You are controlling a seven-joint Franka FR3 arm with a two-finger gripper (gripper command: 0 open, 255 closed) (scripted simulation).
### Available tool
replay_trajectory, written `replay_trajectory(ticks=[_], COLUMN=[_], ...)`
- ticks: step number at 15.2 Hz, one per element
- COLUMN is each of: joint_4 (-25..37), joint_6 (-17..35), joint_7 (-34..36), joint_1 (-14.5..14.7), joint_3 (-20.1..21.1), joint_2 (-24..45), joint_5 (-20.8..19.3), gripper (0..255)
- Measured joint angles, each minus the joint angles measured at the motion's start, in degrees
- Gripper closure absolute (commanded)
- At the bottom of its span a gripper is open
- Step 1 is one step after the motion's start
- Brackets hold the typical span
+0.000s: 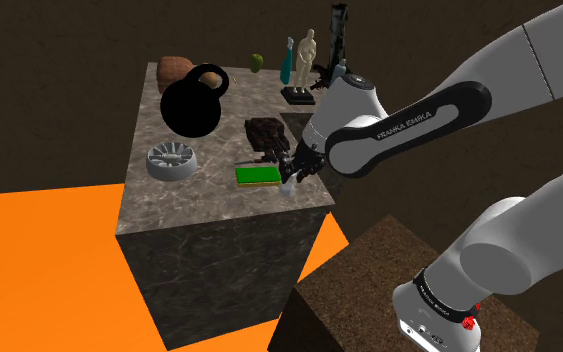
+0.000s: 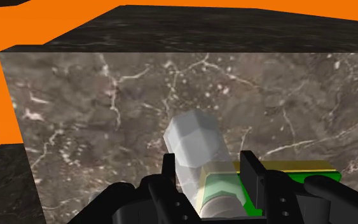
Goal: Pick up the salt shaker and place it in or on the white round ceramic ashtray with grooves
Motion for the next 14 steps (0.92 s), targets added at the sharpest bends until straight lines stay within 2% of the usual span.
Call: replay_trajectory(ticks=[4, 14], joint_4=[0.01, 2.86], joint_6=[-0.42, -9.50], joint_7=[-0.09, -1.50], joint_1=[0.10, 1.05], joint_3=[-0.06, -1.38], joint_2=[-0.40, -6.71], joint_5=[0.15, 1.72], gripper=[255, 255])
